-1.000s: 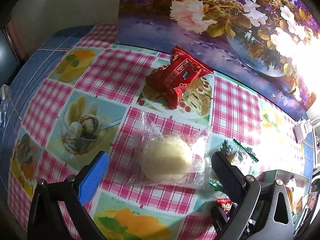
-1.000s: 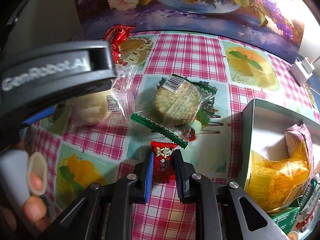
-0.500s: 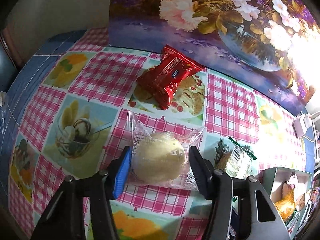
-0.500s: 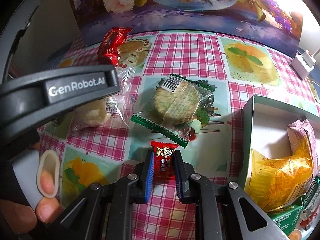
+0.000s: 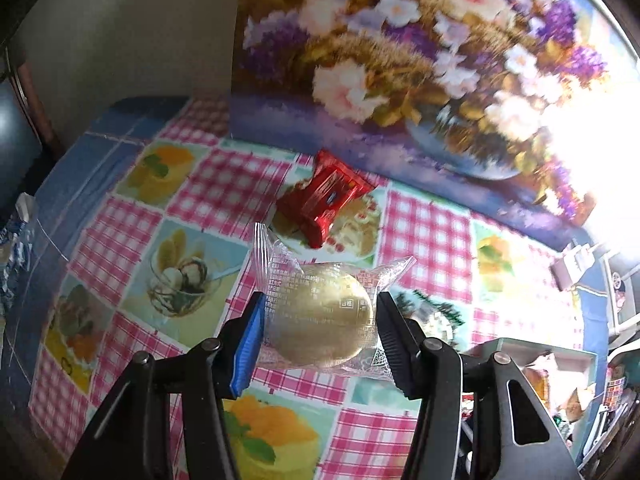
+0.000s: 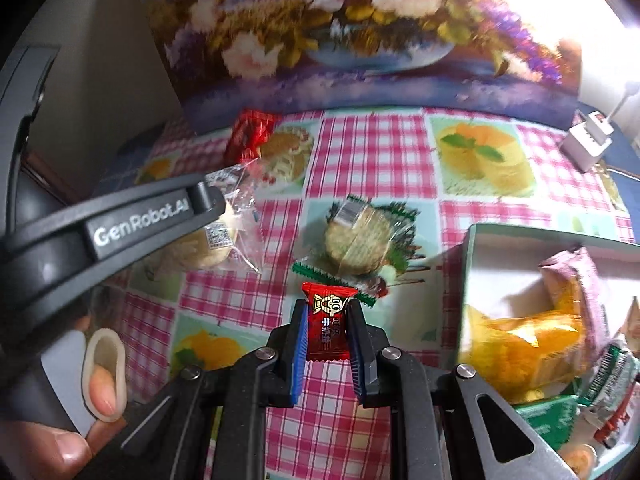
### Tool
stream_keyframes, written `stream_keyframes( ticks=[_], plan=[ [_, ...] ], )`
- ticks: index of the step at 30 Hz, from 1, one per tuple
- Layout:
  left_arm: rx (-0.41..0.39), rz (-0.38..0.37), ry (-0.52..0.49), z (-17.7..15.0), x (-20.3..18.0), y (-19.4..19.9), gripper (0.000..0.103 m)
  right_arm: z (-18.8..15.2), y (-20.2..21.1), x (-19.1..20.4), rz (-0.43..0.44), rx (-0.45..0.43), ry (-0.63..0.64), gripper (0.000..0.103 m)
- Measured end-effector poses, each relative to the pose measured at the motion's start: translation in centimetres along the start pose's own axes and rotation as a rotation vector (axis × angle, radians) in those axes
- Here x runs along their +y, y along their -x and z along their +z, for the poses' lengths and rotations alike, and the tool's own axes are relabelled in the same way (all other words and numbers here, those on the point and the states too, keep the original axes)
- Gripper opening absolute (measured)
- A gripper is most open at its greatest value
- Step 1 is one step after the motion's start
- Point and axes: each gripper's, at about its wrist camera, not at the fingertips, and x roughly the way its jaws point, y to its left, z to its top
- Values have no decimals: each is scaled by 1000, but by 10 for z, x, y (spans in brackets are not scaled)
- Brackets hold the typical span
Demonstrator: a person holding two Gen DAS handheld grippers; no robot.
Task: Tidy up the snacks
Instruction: 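Lift both held snacks and carry them over the white tray, then open both tools to drop the candy packet and bun into the tray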
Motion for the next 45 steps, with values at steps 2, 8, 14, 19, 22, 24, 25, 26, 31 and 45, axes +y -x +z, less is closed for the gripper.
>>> stream_keyframes(
  ticks=[2,8,14,19,22,24,25,26,31,45],
  plan=[
    [-24,-3,-9,1,-4,12,56,-3,13,-5,-14,-23,-19,20],
    [-80,-37,-24,3,-15,43,56,1,40,-37,-27,-66,-115,20],
    [-112,-59,-58,1,-30,61,56,6,67,-77,-44,-116,-217,20],
    [-119,-76,-112,0,-54,63,56,8,85,-115,-80,-156,-306,20],
    [-112,-102,-159,-4,-76,58,56,8,88,-135,-97,-164,-347,20],
    [-98,-116,-206,-8,-95,50,56,6,86,-149,-108,-161,-371,20],
    [-90,-122,-225,-11,-103,46,56,5,84,-156,-114,-156,-387,20],
    [-76,-132,-250,-16,-113,39,56,4,80,-163,-120,-145,-403,20],
    [-32,-165,-331,-34,-145,16,56,-4,66,-189,-136,-105,-464,20],
    [25,-213,-403,-63,-183,-20,57,-20,42,-224,-207,-40,-533,20]
  ],
)
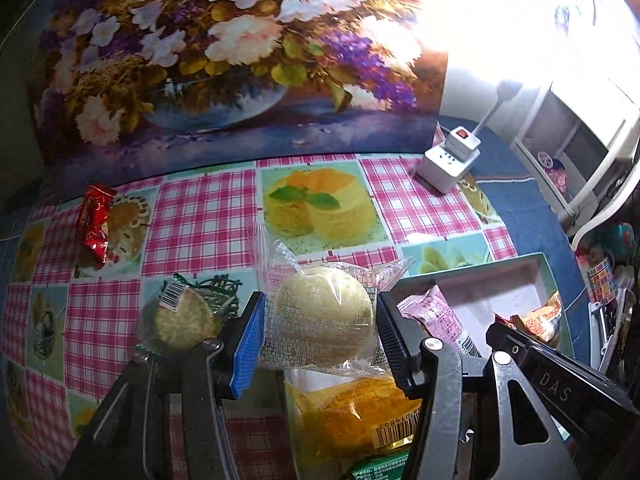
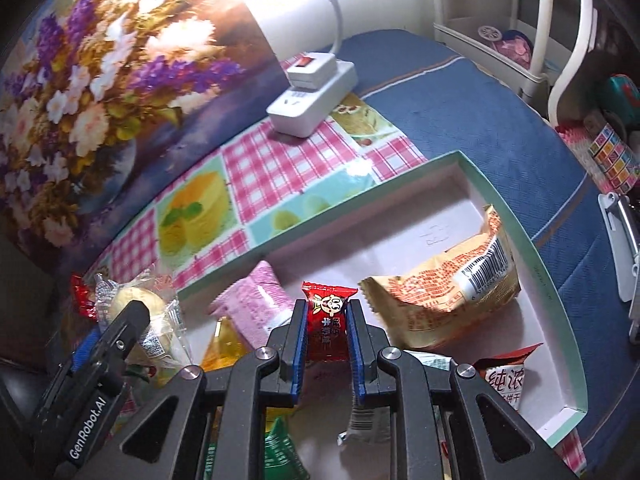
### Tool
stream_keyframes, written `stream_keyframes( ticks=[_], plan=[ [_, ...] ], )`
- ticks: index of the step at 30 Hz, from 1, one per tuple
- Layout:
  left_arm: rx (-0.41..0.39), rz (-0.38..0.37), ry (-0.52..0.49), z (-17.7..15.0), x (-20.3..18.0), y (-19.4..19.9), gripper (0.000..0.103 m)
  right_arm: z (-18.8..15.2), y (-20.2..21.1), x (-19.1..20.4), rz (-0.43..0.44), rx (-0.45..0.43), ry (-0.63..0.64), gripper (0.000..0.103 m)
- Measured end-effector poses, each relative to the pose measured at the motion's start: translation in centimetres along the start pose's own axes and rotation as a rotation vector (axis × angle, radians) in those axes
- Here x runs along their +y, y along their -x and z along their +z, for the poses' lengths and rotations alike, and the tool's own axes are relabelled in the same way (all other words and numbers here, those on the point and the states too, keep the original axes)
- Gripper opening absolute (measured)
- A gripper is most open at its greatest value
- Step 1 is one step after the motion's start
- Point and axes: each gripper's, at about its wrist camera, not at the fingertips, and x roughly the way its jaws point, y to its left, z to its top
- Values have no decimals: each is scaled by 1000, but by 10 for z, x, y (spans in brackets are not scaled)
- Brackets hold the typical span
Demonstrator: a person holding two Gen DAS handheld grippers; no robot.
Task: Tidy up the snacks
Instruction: 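Open both tools to drop the candy packet and bun into the tray, then move both open tools back to the green cracker pack and red bag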
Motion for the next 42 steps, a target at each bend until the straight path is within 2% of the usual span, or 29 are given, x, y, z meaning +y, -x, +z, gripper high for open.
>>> stream_keyframes(
  ticks=[7,11,13,15,18,23,25,27,31,33,36,42],
  plan=[
    [25,-10,-39,-2,-12,-4,57,-2,-5,0,-20,16,4,23],
    [47,-30,-24,-3,-12,-7,59,-2,-5,0,-25,17,5,23],
    [50,-34,-13,-3,-11,-7,62,-1,-4,-1,-26,18,-1,23],
    [50,-48,-5,-2,-11,-4,72,0,-2,-1,-28,14,-3,28],
    [43,-45,-4,0,-11,3,72,0,2,-2,-24,8,-7,40],
    [38,-8,34,6,0,17,72,1,14,2,-18,-21,2,41],
    [27,17,54,8,8,24,74,3,20,4,-12,-37,5,49],
    [20,58,73,10,17,30,90,4,27,7,-8,-56,13,69],
    [-5,113,111,10,35,42,91,5,36,13,-2,-82,36,76],
    [-10,142,134,10,44,46,93,4,37,16,2,-91,46,91],
    [-11,188,163,10,55,49,94,3,38,22,0,-104,74,103],
    [3,224,176,6,62,47,94,-3,38,34,17,-107,117,103]
  ],
)
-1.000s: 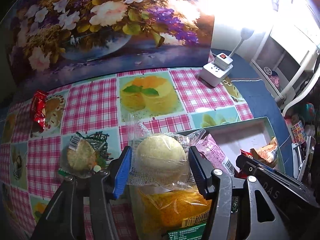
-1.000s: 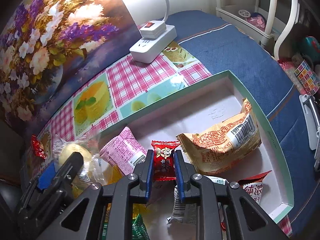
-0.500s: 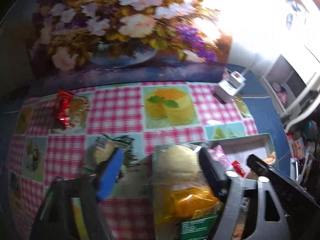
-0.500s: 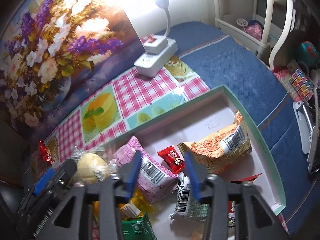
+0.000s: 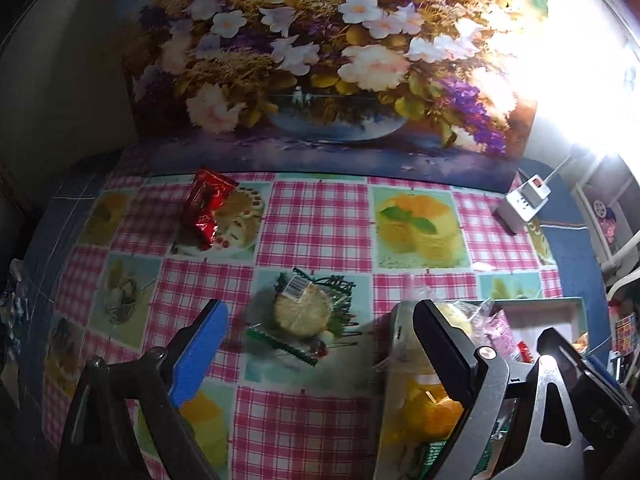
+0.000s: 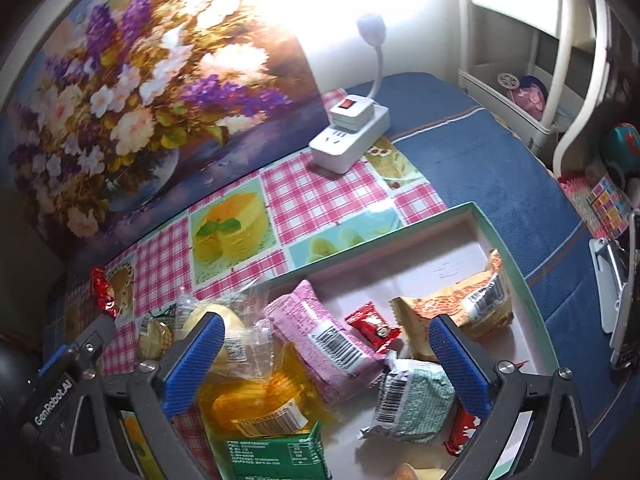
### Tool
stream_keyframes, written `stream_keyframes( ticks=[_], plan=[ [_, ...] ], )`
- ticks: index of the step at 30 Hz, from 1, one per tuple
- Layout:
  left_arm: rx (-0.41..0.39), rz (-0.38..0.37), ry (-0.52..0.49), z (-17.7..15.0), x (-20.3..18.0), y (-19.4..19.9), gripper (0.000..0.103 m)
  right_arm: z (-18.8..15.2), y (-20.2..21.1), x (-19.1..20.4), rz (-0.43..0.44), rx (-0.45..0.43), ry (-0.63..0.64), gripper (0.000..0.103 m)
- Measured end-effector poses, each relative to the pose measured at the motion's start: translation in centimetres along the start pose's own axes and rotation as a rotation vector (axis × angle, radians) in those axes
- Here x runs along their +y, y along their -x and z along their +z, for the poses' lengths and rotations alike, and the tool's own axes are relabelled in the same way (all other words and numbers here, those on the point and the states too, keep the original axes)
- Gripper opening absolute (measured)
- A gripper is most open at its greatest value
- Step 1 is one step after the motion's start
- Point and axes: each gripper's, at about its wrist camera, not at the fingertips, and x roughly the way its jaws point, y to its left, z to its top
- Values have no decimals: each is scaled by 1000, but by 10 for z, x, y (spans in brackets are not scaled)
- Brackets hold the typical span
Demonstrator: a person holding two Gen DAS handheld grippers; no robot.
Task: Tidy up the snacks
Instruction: 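Move both open tools back to the green cracker pack and red bag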
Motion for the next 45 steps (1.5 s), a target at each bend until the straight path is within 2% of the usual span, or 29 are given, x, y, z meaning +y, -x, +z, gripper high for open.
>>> stream_keyframes(
  ticks=[9,12,17,26,34,40,45],
  plan=[
    [-12,10,-4,-1,3,-2,94,-3,4,11,41,-40,40,103],
    [-13,7,19,1,11,-2,94,-5,5,18,51,-58,71,103],
    [-18,22,73,1,37,-2,94,-9,2,30,72,-30,83,103],
    [-20,163,206,-5,110,2,94,-22,-3,70,131,11,159,103],
    [2,248,317,-20,169,4,94,-40,-3,120,187,25,274,103],
    [21,245,377,-30,195,1,94,-50,-7,150,253,58,319,103],
    [35,201,414,-34,207,-3,94,-56,-15,168,278,77,339,103]
  ],
)
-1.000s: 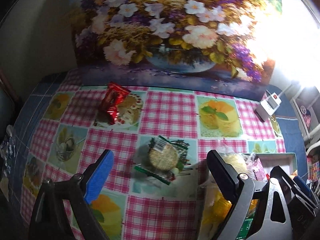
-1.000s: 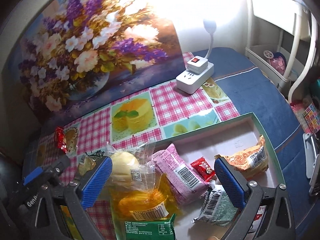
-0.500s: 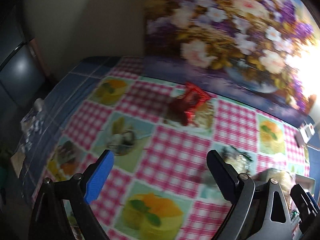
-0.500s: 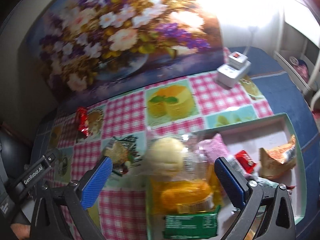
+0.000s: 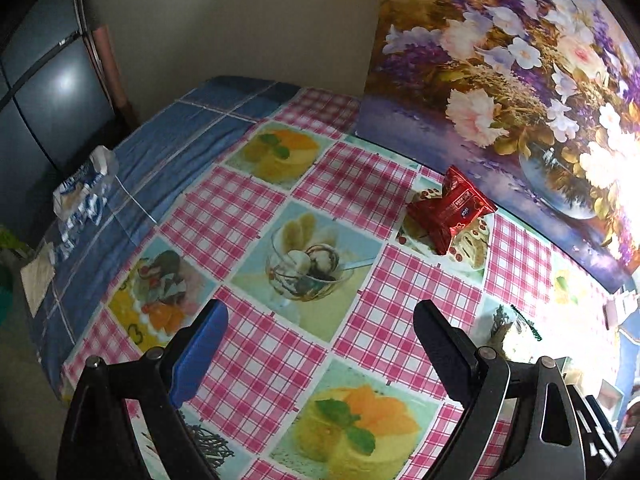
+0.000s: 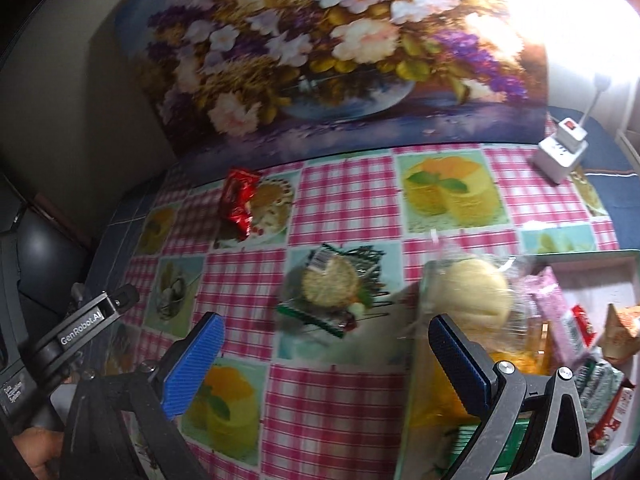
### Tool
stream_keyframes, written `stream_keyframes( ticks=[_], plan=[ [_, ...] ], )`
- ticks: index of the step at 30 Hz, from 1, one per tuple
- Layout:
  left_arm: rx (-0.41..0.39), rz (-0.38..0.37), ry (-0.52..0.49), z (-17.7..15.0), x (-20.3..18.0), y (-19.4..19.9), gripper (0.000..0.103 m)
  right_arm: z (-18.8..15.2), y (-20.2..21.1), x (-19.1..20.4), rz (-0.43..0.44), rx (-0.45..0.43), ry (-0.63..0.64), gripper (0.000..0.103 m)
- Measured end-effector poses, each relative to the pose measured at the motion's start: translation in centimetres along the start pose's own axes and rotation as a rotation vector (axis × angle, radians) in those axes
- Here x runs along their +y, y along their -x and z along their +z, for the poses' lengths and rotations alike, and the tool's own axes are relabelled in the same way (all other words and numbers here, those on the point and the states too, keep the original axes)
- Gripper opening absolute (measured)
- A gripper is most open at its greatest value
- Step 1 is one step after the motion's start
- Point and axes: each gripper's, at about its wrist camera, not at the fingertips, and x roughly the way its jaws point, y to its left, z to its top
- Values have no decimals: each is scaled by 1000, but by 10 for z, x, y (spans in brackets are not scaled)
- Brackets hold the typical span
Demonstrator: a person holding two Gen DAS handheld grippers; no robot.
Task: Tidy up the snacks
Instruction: 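Move both open tools back to the green cracker pack and red bag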
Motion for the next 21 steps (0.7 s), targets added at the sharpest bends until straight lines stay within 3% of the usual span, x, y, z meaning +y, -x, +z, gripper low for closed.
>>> stream_keyframes(
  ticks=[10,21],
  plan=[
    [84,-77,-34,-6,-19,-29,94,0,-28,12,-4,41,38,103],
    [140,-93,-37,-7,-29,-58,94,9,-53,12,-41,61,45,96]
  ],
)
